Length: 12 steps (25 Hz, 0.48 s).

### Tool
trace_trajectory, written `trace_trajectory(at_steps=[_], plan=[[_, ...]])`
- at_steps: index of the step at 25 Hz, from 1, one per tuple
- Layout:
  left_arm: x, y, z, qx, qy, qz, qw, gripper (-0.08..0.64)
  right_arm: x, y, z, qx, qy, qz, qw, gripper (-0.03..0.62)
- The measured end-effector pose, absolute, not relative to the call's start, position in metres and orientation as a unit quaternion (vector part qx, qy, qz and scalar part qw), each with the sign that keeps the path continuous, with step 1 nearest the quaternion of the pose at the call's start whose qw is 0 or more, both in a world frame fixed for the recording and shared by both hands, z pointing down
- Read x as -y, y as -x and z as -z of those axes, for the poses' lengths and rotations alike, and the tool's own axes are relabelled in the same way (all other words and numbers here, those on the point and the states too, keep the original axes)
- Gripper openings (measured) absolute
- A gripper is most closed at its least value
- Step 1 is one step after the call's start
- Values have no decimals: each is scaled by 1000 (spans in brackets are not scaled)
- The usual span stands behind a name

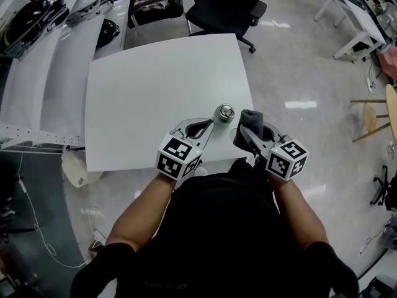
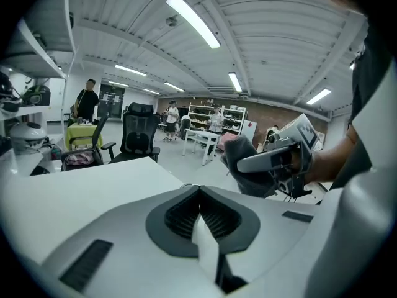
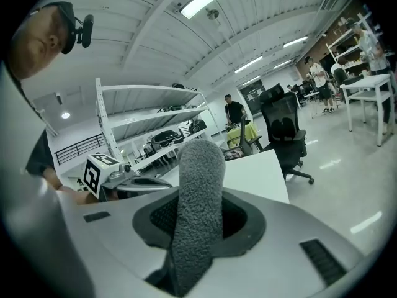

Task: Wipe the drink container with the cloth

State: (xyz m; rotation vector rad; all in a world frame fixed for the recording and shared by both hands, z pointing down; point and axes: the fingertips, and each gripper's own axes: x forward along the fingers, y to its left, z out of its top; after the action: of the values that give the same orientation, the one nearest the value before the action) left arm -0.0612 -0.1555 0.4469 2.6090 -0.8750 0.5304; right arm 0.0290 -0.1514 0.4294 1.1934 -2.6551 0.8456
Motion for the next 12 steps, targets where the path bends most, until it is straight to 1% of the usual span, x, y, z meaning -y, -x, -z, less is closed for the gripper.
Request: trace_trajectory(at_steps=[4, 12], plan=[[147, 70, -440, 306, -919, -172, 182, 17, 143, -25, -430, 869, -404, -279, 57, 110], [131, 72, -428, 287, -929, -156, 172, 17, 125, -24, -421, 861, -424, -281, 34, 110]])
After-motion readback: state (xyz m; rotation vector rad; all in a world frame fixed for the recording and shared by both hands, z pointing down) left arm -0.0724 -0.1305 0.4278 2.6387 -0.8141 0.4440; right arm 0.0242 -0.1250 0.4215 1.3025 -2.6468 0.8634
